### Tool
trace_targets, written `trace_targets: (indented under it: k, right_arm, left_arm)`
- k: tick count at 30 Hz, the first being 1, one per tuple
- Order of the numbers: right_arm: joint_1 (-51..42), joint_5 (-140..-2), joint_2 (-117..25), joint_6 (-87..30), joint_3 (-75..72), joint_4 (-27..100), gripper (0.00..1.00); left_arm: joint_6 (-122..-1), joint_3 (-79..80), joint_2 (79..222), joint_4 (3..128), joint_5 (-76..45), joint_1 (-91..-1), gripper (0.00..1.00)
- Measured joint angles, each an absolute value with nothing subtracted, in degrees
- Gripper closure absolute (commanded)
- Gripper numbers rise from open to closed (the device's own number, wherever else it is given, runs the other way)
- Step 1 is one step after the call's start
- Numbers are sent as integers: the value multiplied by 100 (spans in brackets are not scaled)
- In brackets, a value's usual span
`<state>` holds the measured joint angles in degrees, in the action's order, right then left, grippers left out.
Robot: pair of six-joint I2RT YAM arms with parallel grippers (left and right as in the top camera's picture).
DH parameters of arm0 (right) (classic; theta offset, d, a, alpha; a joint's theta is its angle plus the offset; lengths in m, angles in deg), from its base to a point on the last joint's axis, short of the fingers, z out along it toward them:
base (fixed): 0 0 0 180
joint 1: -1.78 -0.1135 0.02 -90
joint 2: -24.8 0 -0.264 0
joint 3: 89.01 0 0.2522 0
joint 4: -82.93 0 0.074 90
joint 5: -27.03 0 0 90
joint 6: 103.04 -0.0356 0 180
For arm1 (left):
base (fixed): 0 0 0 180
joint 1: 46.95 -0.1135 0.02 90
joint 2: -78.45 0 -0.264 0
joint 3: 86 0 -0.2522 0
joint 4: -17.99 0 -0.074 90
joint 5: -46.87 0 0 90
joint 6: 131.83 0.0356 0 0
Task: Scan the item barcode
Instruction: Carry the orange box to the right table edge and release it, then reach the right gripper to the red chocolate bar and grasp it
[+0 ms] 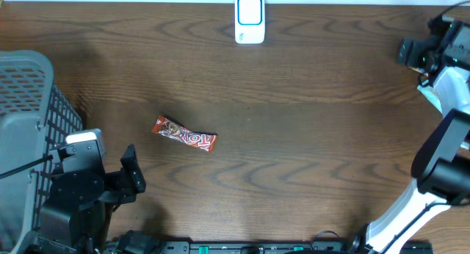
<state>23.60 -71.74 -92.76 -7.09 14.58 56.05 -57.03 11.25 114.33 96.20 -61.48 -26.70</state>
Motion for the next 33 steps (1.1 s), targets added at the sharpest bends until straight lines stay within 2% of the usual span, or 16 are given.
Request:
trace_targets:
  k: [7, 12, 18, 24, 33]
  right_arm:
    - [1049, -8191, -7969, -1102, 1576, 5662, 1]
    - [-84, -8379, -7862, -1141, 1619, 5410, 1]
    - [-1478, -7741, -8106, -1025, 1608, 5255, 1]
    - [-2488, -6980, -8332, -883, 1608, 4916, 1]
    - [-3187, -6726, -8830, -1019, 1565, 3419, 1]
  left_arm:
    - [-5703, 1125, 11433, 9624, -6148, -2670, 16]
    - [-5703, 1125, 11433, 9624, -6148, -2670, 16]
    - [-5703, 1125, 11433, 9622, -6148, -2670, 16]
    - [-5703, 1125, 11433, 9622, -6148, -2670, 16]
    - [-5703, 1125, 11433, 9622, -6148, -2670, 16]
